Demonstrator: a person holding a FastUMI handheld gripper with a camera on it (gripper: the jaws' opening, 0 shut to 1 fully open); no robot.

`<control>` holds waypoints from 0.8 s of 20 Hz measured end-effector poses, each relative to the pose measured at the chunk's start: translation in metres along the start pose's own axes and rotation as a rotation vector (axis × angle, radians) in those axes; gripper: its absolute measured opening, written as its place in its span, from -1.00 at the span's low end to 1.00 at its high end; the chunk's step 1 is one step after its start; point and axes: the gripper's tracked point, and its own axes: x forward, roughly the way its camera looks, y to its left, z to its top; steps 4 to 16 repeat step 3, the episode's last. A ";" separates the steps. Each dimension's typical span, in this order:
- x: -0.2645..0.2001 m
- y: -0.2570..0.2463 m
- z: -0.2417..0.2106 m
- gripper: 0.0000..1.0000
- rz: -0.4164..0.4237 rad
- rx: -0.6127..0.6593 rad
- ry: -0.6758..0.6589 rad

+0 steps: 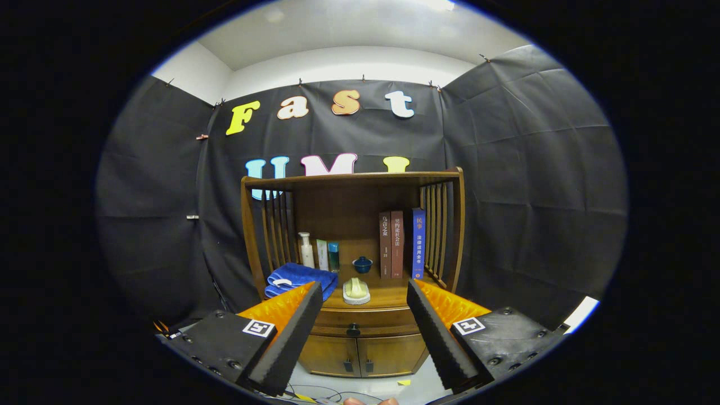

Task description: Pull open the drawer, take out the items inside it, and place them on the countertop above the cabinet.

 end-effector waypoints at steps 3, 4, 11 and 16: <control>0.002 -0.002 -0.003 0.99 -0.001 0.011 0.009; 0.002 -0.002 -0.003 0.99 -0.001 0.011 0.009; 0.002 -0.002 -0.003 0.99 -0.001 0.011 0.009; 0.002 -0.002 -0.003 0.99 -0.001 0.011 0.009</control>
